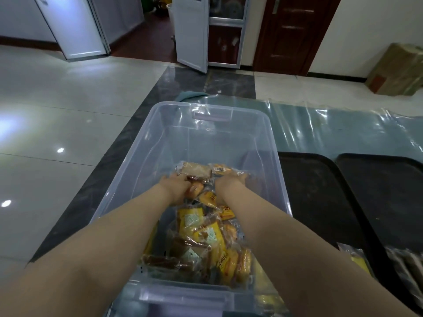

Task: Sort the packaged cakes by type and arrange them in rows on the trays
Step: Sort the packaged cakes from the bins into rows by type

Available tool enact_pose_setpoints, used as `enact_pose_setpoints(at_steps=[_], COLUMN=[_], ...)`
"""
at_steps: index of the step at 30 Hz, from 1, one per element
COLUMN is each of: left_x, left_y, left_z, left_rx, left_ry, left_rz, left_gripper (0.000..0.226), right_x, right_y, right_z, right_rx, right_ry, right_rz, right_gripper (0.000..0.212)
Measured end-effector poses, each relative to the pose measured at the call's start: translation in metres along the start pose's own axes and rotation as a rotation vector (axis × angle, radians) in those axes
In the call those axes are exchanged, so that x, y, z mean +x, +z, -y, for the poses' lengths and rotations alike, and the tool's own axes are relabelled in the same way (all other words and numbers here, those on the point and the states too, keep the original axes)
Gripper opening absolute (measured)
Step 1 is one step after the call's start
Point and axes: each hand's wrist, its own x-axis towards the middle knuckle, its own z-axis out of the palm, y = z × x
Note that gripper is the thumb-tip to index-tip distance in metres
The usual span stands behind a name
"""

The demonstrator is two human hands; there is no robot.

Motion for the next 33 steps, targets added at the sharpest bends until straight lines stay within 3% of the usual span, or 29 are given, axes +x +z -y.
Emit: enact_pose_setpoints(at_steps=[3,17,22,28,33], left_x=[0.002,0.001,0.001,0.0,0.0], left_y=[0.004,0.021,0.021,0.017,0.018], left_z=[0.0,0.005,0.003,0.004,0.005], left_rx=[0.011,0.084,0.1,0.069,0.091], left_ry=[0.0,0.021,0.024,0.026,0.041], left_rz=[-0.02,-0.116,-0.092,-0.084,-0.065], left_gripper=[0.043,0.044,0.045,0.05,0.057], right_x=[-0.003,-0.014,-0.016,-0.016,-0.017], right_y=[-0.002,-0.006,-0.008,-0.01,-0.011], right_z=[0.008,0.015,0.014,0.014,0.013], right_rx=[0.018,-0.038,0.008,0.008,0.093], right_ry=[0.017,-0.11,-0.136,-0.146,-0.192], right_rz=[0.078,0.083,-0.073,-0.193,-0.191], right_gripper=[0.072,0.078,0.036,0.025,0.027])
